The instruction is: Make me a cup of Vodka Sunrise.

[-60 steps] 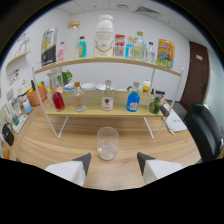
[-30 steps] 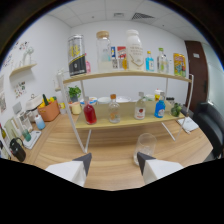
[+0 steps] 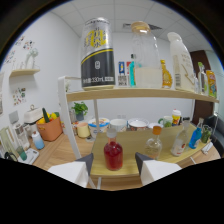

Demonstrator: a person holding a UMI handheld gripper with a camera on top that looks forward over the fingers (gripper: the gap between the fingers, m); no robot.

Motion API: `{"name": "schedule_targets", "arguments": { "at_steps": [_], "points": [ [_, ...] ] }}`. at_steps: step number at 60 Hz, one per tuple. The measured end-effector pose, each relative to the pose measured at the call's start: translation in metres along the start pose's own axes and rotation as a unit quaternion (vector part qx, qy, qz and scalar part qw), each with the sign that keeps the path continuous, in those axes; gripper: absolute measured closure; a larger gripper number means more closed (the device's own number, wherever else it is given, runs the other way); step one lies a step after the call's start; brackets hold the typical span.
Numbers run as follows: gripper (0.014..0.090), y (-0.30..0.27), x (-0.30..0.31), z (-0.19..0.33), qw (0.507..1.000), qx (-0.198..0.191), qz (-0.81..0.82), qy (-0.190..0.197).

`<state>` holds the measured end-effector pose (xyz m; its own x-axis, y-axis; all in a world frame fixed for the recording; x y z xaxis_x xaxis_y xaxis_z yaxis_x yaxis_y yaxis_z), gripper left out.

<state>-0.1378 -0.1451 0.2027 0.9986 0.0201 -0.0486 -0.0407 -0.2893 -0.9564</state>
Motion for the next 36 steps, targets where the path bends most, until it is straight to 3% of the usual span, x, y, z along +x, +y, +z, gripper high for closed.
{"name": "schedule_targets", "arguments": {
  "at_steps": [6,19,36],
  "points": [
    [0.0364,0.000,-0.003,0.019,1.000,0.002,-0.012,0.002],
    [0.0686,0.006,0.001,0.039,0.999,-0.002,-0.025,0.022],
    [0.0707,0.004,-0.003,0.026,0.999,0.002,-0.042,-0.003]
  ]
}}
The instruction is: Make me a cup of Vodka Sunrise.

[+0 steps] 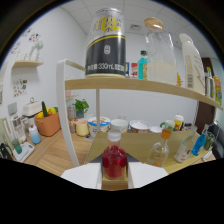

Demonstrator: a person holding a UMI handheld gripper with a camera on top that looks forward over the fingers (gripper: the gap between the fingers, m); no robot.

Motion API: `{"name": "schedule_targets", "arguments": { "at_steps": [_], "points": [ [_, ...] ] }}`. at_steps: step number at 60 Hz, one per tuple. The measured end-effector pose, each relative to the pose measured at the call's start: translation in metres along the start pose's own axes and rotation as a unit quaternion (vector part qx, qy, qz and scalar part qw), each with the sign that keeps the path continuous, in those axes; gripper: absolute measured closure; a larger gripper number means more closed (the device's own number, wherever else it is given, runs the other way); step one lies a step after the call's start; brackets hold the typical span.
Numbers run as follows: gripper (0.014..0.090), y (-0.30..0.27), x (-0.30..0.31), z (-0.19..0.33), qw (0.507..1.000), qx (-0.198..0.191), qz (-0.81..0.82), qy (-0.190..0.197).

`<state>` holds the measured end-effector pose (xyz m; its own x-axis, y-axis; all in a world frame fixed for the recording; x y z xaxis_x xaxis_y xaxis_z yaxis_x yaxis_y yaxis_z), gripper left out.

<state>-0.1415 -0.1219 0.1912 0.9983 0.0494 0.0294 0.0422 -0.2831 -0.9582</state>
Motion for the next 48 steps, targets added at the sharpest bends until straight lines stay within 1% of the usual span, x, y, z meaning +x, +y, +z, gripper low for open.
{"name": "schedule_targets", "arguments": {
  "at_steps": [9,13,16,24,30,35,39,43,48],
  "points": [
    [0.0707,-0.004,0.009,-0.032,1.000,0.016,-0.008,-0.003],
    [0.0706,0.001,0.020,-0.048,1.000,0.016,-0.002,0.001],
    [0.0706,0.009,0.029,-0.057,1.000,0.011,0.001,0.003],
    [0.0707,0.042,0.063,-0.075,1.000,-0.007,0.005,0.026],
    [0.0707,0.066,0.087,-0.081,0.999,-0.024,0.008,0.038],
    [0.0706,0.082,0.103,-0.079,0.998,-0.031,0.017,0.044],
    [0.0706,0.087,0.109,-0.077,0.997,-0.038,0.054,0.040],
    [0.0705,0.078,0.108,-0.076,0.992,-0.038,0.115,0.027],
    [0.0705,0.070,0.107,-0.074,0.975,-0.024,0.219,-0.004]
  ]
}}
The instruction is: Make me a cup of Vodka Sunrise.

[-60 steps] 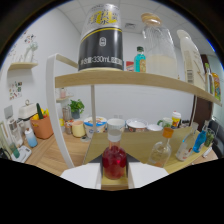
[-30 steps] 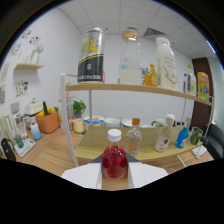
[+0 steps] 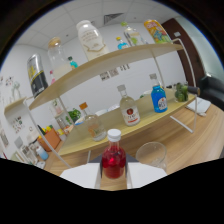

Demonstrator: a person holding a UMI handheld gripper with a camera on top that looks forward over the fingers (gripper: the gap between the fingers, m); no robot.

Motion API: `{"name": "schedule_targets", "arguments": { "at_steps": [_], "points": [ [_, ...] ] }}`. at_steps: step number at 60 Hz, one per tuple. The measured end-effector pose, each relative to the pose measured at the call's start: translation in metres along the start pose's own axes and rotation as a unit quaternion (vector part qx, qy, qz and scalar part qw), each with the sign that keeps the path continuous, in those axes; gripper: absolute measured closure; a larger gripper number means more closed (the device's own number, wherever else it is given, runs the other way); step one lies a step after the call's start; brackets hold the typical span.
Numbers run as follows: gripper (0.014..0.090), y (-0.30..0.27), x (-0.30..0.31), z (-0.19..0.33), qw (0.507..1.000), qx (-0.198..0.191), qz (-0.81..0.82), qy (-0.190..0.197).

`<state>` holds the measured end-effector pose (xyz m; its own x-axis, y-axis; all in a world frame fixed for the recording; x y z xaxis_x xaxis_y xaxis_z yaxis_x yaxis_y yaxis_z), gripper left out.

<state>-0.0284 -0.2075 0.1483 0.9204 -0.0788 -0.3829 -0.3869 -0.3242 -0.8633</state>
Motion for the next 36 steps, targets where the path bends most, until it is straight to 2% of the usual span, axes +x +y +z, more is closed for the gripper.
{"name": "schedule_targets", "arguments": {
  "at_steps": [7,16,25,36],
  "points": [
    [0.0707,-0.017,-0.017,0.000,0.979,0.003,0.194,-0.065],
    [0.0706,-0.036,-0.031,-0.004,0.904,0.007,0.407,-0.135],
    [0.0709,-0.043,-0.031,-0.006,0.814,0.005,0.555,-0.170],
    [0.0709,-0.051,-0.020,-0.009,0.681,0.012,0.704,-0.202]
  ]
}}
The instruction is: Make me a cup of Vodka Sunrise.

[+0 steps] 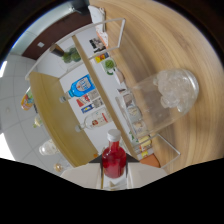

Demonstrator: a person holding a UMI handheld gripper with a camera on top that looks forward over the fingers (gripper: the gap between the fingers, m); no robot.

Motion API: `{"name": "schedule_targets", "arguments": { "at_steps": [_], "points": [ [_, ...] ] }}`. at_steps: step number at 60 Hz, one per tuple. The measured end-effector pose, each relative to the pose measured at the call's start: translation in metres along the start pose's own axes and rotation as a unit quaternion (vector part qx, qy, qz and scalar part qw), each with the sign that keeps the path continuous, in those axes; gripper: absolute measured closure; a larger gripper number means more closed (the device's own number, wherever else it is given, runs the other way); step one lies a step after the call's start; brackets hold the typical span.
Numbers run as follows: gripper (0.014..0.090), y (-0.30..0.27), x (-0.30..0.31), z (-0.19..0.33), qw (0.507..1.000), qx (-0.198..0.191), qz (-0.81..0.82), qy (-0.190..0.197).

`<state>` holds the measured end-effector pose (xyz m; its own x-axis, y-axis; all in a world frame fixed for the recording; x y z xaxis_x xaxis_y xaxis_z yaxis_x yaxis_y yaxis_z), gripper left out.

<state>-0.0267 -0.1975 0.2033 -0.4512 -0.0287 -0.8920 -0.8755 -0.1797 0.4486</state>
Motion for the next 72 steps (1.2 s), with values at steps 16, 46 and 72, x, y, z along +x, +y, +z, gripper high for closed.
{"name": "schedule_targets", "arguments": {
  "at_steps": [16,46,72],
  "points": [
    [0.0709,-0.006,-0.009,-0.002,0.993,0.002,0.115,-0.041],
    [0.0707,0.085,-0.073,0.017,0.857,0.003,-0.515,0.020],
    [0.0707,0.109,0.004,0.064,0.603,-0.011,-0.792,0.097]
  ]
}}
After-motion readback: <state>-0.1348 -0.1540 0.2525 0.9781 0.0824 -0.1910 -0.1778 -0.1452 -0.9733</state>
